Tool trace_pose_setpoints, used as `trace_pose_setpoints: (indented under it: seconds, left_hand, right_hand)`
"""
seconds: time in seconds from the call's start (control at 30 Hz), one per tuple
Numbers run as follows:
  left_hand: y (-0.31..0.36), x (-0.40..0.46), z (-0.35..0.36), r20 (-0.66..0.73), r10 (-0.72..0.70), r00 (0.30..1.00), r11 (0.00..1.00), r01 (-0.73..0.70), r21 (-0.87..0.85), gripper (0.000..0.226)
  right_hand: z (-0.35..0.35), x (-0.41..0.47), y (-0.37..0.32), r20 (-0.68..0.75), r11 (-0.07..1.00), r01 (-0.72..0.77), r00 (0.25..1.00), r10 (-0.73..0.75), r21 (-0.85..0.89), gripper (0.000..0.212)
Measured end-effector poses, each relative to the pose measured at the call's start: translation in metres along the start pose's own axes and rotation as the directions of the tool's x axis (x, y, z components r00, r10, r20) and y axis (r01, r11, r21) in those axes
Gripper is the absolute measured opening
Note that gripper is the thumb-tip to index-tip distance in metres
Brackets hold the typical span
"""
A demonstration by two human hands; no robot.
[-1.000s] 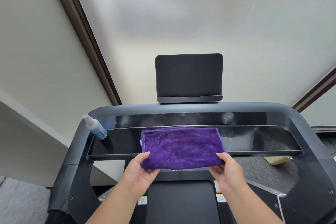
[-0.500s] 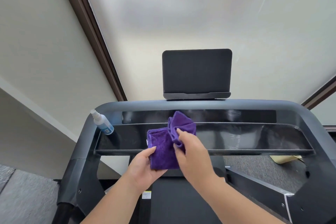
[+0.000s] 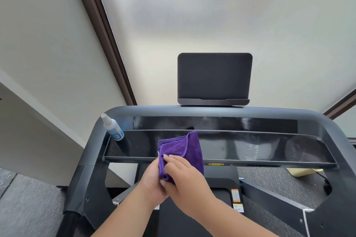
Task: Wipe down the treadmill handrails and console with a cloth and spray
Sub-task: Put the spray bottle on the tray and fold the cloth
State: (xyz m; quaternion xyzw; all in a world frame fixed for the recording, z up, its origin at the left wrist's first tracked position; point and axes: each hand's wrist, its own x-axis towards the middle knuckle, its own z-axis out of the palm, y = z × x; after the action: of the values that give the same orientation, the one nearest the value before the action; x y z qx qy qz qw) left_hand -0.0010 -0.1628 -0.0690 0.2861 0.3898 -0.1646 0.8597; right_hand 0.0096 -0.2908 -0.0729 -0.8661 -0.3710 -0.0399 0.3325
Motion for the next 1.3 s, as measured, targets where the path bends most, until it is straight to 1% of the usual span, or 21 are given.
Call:
trace_pose_setpoints:
  seconds: [0.07,0.13,0.2,0.23,0.27,0.33,0.37,0.47,0.57,0.63,0.7,0.73,0.77,0.83,0.87,0.93,1.0,1.1,1.17,1.23,1.3]
  left_hand:
    - [0.001,0.000,-0.003,0.010,-0.021,1.000,1.000,0.021,0.001,0.052]
    - [0.001,0.001,-0.005,0.004,-0.035,0.999,0.999,0.035,-0.009,0.060]
    - [0.001,0.003,-0.004,-0.004,-0.023,1.000,0.999,0.023,0.024,0.061]
    - [0.001,0.002,-0.002,-0.010,-0.013,1.000,0.999,0.014,0.041,0.060]
    - [0.001,0.002,-0.001,-0.017,-0.005,1.000,0.999,0.006,0.053,0.059]
    - [0.001,0.001,0.000,-0.018,0.008,1.000,0.998,-0.007,0.060,0.057]
    - [0.001,0.001,0.000,-0.018,0.005,1.000,0.998,-0.004,0.062,0.057]
    - [0.000,0.001,-0.001,-0.021,-0.002,1.000,0.999,0.003,0.048,0.061]
    - [-0.002,0.003,-0.003,0.001,0.014,1.000,0.999,-0.014,0.031,0.068]
    - [-0.002,0.003,-0.002,0.024,0.029,0.999,0.998,-0.030,0.048,0.072]
    - [-0.003,-0.001,0.000,0.042,0.049,0.998,0.994,-0.053,0.099,0.067]
    - [-0.003,-0.003,0.001,0.054,0.058,0.997,0.988,-0.065,0.141,0.061]
    - [-0.004,-0.005,0.002,0.058,0.072,0.996,0.977,-0.082,0.199,0.053]
    - [-0.006,-0.006,0.004,0.045,0.103,0.994,0.940,-0.112,0.322,0.043]
    - [-0.008,-0.004,0.004,0.024,0.126,0.992,0.926,-0.127,0.355,0.040]
    - [-0.009,-0.001,0.004,-0.019,0.167,0.986,0.913,-0.148,0.381,0.033]
    - [-0.009,0.002,0.004,-0.049,0.211,0.976,0.894,-0.172,0.413,0.028]
    - [-0.005,0.000,0.003,-0.073,0.300,0.951,0.859,-0.237,0.453,0.022]
    - [0.001,-0.005,0.001,-0.074,0.339,0.938,0.849,-0.271,0.455,0.021]
    - [0.010,-0.008,-0.003,-0.087,0.374,0.923,0.835,-0.295,0.465,0.020]
    - [0.023,-0.009,-0.008,-0.108,0.404,0.909,0.820,-0.307,0.484,0.021]
  right_hand:
    - [-0.004,-0.004,0.001,0.027,0.999,-0.031,0.999,0.031,0.013,0.025]
    - [-0.009,-0.008,0.005,-0.055,0.992,-0.126,0.990,0.127,0.028,0.022]
    - [-0.013,-0.009,0.013,-0.171,0.962,-0.272,0.948,0.268,0.003,0.012]
    - [-0.015,-0.007,0.017,-0.200,0.935,-0.354,0.918,0.343,-0.023,0.010]
    - [-0.016,-0.005,0.021,-0.196,0.906,-0.420,0.894,0.403,-0.054,0.009]
    - [-0.020,0.002,0.026,-0.115,0.875,-0.477,0.877,0.467,-0.081,0.007]
    - [-0.021,0.005,0.027,-0.054,0.873,-0.484,0.875,0.481,-0.059,0.007]
    - [-0.028,0.021,0.018,0.088,0.857,-0.509,0.860,0.503,0.078,0.030]
    - [-0.036,0.040,0.005,0.203,0.816,-0.512,0.858,0.472,0.269,0.053]
    - [-0.040,0.048,-0.003,0.307,0.722,-0.540,0.841,0.446,0.433,0.068]
    - [-0.042,0.050,-0.002,0.334,0.578,-0.573,0.815,0.473,0.581,0.073]
    - [-0.043,0.049,0.002,0.305,0.541,-0.583,0.799,0.519,0.607,0.074]
    - [-0.044,0.047,0.005,0.238,0.556,-0.592,0.779,0.580,0.583,0.072]
    - [-0.043,0.039,0.016,0.059,0.623,-0.649,0.712,0.700,0.436,0.062]
    - [-0.042,0.034,0.022,-0.008,0.626,-0.692,0.668,0.744,0.359,0.056]
    - [-0.040,0.021,0.031,-0.061,0.587,-0.775,0.591,0.804,0.233,0.046]
    - [-0.033,0.009,0.039,-0.029,0.522,-0.837,0.525,0.850,0.165,0.039]
    - [-0.026,0.006,0.040,0.113,0.395,-0.892,0.425,0.898,0.219,0.034]
    - [-0.024,0.014,0.036,0.198,0.359,-0.899,0.410,0.890,0.250,0.029]
    - [-0.018,0.025,0.032,0.261,0.321,-0.898,0.401,0.878,0.300,0.029]
    - [-0.009,0.037,0.030,0.281,0.320,-0.895,0.408,0.869,0.311,0.024]
